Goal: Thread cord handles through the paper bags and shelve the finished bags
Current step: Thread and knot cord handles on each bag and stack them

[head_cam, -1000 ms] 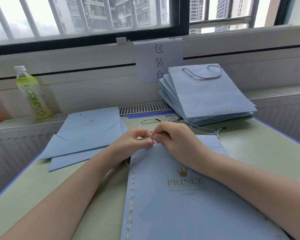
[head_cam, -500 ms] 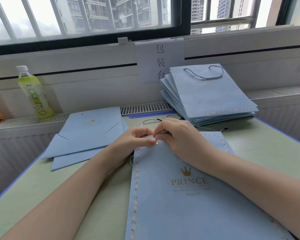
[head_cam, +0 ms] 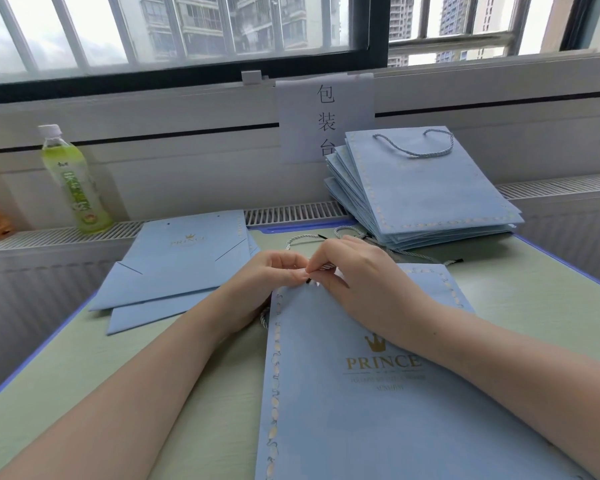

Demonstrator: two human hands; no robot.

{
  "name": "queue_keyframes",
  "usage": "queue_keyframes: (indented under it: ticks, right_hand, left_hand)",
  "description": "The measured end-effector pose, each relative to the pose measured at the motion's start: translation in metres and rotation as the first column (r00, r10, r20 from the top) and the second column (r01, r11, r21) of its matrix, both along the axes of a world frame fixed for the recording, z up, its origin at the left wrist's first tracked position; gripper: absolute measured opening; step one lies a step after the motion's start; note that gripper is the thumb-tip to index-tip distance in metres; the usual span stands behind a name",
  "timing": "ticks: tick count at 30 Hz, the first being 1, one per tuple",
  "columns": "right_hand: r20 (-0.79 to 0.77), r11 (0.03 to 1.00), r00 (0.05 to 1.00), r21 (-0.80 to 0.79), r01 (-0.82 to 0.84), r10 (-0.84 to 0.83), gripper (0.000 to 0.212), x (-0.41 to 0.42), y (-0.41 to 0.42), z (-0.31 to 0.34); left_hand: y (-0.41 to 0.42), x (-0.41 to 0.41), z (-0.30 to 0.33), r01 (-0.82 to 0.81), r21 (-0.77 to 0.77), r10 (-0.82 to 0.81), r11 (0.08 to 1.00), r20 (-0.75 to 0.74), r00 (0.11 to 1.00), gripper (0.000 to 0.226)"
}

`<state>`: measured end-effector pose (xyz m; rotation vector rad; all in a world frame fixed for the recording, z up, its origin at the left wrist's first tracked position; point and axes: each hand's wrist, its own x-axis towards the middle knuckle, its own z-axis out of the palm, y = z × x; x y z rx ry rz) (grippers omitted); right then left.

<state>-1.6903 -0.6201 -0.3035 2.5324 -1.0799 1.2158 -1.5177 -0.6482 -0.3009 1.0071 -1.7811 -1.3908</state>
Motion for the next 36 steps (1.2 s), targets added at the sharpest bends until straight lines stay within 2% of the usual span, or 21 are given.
queue_keyframes:
  ticks: [7, 10, 18, 22, 25, 29, 33, 36]
  right_hand:
    - [-0.084, 1.0, 0.996, 0.024, -0.007, 0.009, 0.001, 0.0, 0.001, 0.007]
    - [-0.183, 0.998, 0.983, 0.059, 0.012, -0.001, 0.003, -0.002, 0.002, 0.015]
    - [-0.289, 0.992, 0.957, -0.126, -0.002, -0.035, 0.006, 0.002, 0.003, 0.025]
    - [-0.319, 0.993, 0.945, -0.116, 0.029, -0.065, 0.006, 0.003, 0.001, 0.023]
    - [-0.288, 0.999, 0.957, -0.025, 0.026, -0.032, 0.006, 0.0, 0.001, 0.021]
    - [-0.134, 0.979, 0.991, 0.203, 0.014, 0.013, 0.01, -0.003, 0.002, 0.022]
    - [-0.024, 0.972, 0.999, 0.233, -0.025, 0.032, 0.007, -0.004, 0.001, 0.019]
    - [-0.042, 0.988, 0.999, 0.153, -0.019, 0.026, 0.004, -0.003, 0.0, 0.012]
  left_hand:
    - [0.002, 0.001, 0.0, -0.016, -0.001, 0.016, 1.0, -0.015, 1.0, 0.039]
    - [0.002, 0.002, 0.0, -0.01, 0.006, 0.01, 1.0, -0.025, 1.0, 0.035]
    - [0.003, 0.002, 0.003, 0.022, 0.014, -0.022, 1.0, -0.024, 0.999, 0.033]
    - [0.002, 0.005, 0.006, 0.069, 0.062, -0.067, 0.996, -0.041, 0.997, 0.033]
    - [0.001, 0.006, 0.006, 0.089, 0.069, -0.086, 0.994, -0.038, 0.996, 0.032]
    - [0.0, 0.007, 0.005, 0.094, 0.048, -0.094, 0.994, -0.012, 0.996, 0.038]
    - [-0.001, 0.007, 0.005, 0.09, 0.041, -0.091, 0.995, 0.009, 0.996, 0.039]
    - [-0.001, 0.008, 0.005, 0.089, 0.065, -0.09, 0.994, 0.005, 0.996, 0.039]
